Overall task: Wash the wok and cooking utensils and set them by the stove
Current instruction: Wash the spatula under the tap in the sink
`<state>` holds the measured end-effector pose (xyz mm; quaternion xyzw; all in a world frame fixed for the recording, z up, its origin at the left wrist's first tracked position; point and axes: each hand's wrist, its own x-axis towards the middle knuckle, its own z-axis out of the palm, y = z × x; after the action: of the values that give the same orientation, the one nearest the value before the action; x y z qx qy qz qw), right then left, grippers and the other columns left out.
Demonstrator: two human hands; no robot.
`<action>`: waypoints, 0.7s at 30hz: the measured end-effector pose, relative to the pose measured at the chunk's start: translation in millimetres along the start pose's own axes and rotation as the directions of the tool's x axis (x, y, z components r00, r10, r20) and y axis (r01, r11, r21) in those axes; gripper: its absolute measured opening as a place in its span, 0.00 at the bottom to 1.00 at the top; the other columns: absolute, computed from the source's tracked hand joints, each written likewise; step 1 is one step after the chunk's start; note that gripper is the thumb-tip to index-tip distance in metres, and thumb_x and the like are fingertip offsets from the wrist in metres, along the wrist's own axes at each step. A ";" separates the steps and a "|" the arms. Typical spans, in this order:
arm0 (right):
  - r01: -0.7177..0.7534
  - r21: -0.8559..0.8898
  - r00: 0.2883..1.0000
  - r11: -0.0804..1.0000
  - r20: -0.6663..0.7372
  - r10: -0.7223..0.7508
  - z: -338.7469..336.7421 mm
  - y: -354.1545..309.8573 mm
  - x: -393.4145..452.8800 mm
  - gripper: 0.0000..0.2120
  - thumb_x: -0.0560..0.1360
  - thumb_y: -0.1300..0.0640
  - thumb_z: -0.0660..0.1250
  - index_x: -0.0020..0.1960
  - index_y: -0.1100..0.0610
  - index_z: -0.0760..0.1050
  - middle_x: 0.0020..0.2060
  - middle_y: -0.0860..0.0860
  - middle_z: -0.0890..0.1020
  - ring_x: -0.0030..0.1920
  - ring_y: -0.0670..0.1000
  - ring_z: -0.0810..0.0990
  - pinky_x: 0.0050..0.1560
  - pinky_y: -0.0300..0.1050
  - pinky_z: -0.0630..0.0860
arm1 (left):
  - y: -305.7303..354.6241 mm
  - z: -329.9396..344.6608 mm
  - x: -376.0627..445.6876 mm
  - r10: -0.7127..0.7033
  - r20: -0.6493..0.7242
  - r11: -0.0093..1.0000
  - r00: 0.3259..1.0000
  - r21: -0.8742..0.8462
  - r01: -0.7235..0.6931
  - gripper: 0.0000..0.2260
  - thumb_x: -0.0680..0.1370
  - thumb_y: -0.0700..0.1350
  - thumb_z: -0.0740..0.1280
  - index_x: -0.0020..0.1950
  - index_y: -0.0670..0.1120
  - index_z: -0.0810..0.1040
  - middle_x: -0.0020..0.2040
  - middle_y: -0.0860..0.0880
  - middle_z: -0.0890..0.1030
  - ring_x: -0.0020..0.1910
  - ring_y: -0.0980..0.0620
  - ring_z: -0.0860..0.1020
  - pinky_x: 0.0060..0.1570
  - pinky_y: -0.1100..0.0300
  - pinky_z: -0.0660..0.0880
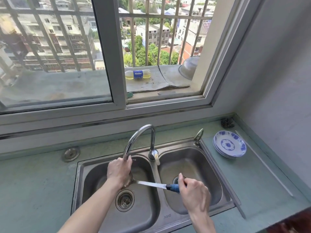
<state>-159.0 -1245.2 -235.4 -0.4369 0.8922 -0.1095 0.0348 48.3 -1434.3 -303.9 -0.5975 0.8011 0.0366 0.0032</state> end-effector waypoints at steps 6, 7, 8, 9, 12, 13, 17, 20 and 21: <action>-0.082 0.076 0.997 0.994 0.003 0.082 6.1 4.0 -2.5 0.24 0.82 0.43 0.63 0.35 0.57 0.82 0.30 0.53 0.84 0.33 0.59 0.83 0.32 0.48 0.73 | 12.9 25.1 3.5 0.155 -0.075 0.988 0.985 0.040 -0.152 0.15 0.82 0.55 0.58 0.52 0.47 0.79 0.47 0.44 0.82 0.38 0.43 0.80 0.41 0.50 0.76; -0.090 0.090 0.996 0.992 -0.005 0.091 6.9 4.3 -2.5 0.24 0.82 0.44 0.64 0.35 0.57 0.83 0.29 0.53 0.84 0.32 0.59 0.83 0.31 0.47 0.73 | 15.1 23.0 2.3 0.125 -0.042 0.992 0.991 0.014 -0.124 0.16 0.82 0.56 0.59 0.58 0.46 0.78 0.51 0.43 0.82 0.41 0.42 0.80 0.43 0.49 0.75; -0.093 0.102 0.995 0.990 -0.012 0.095 7.3 4.7 -2.2 0.23 0.81 0.45 0.64 0.34 0.57 0.83 0.28 0.53 0.83 0.32 0.59 0.82 0.30 0.47 0.71 | 14.7 21.3 3.0 0.079 -0.018 0.997 0.997 -0.010 -0.079 0.17 0.83 0.56 0.59 0.63 0.46 0.77 0.53 0.42 0.82 0.44 0.41 0.80 0.44 0.49 0.75; -0.097 0.107 0.995 0.990 -0.011 0.099 7.7 4.9 -2.1 0.24 0.81 0.45 0.65 0.33 0.57 0.82 0.28 0.53 0.83 0.31 0.59 0.82 0.30 0.46 0.68 | 14.0 18.1 3.7 0.026 0.018 0.999 0.999 -0.046 -0.026 0.18 0.84 0.56 0.56 0.66 0.47 0.76 0.54 0.42 0.82 0.47 0.41 0.81 0.45 0.50 0.75; -0.103 0.115 0.995 0.988 0.005 0.103 12.1 6.7 -0.9 0.24 0.81 0.46 0.66 0.32 0.58 0.82 0.29 0.54 0.83 0.32 0.61 0.82 0.31 0.47 0.70 | 5.5 13.3 10.2 -0.133 0.048 0.978 0.990 -0.154 0.139 0.23 0.85 0.57 0.51 0.59 0.46 0.81 0.48 0.43 0.84 0.49 0.39 0.83 0.47 0.51 0.76; -0.105 0.116 0.994 0.988 0.013 0.105 13.6 7.5 -0.4 0.24 0.81 0.46 0.65 0.33 0.58 0.81 0.29 0.55 0.84 0.33 0.61 0.82 0.32 0.48 0.72 | 3.2 10.4 10.2 -0.199 0.044 0.947 0.979 -0.250 0.203 0.26 0.84 0.59 0.52 0.52 0.44 0.83 0.45 0.42 0.84 0.48 0.38 0.83 0.48 0.51 0.76; -0.122 0.119 0.992 0.985 0.036 0.119 18.6 4.6 2.4 0.24 0.82 0.44 0.63 0.35 0.58 0.82 0.32 0.55 0.84 0.35 0.61 0.83 0.34 0.48 0.73 | 7.4 1.1 9.7 -0.300 -0.047 0.908 0.953 -0.320 0.270 0.20 0.83 0.55 0.58 0.45 0.44 0.82 0.43 0.42 0.85 0.45 0.38 0.83 0.45 0.50 0.76; -0.126 0.140 0.992 0.982 0.030 0.123 23.6 4.0 5.5 0.25 0.81 0.44 0.64 0.32 0.58 0.81 0.29 0.54 0.83 0.32 0.60 0.81 0.32 0.47 0.73 | 11.9 -1.0 9.8 -0.377 0.051 0.821 0.925 -0.445 0.359 0.16 0.82 0.58 0.61 0.48 0.45 0.76 0.44 0.43 0.83 0.45 0.39 0.82 0.42 0.53 0.72; -0.129 0.148 0.992 0.980 0.021 0.128 25.2 4.7 6.3 0.26 0.81 0.44 0.64 0.32 0.58 0.80 0.28 0.54 0.82 0.30 0.60 0.80 0.31 0.47 0.72 | 9.6 0.1 11.1 -0.379 0.120 0.800 0.918 -0.456 0.390 0.18 0.80 0.61 0.63 0.46 0.46 0.75 0.44 0.44 0.83 0.46 0.40 0.82 0.42 0.53 0.72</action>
<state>-162.6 -1251.5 -260.8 -0.3752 0.9076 -0.1710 0.0797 35.9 -1442.2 -303.9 -0.7295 0.6300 0.2351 -0.1253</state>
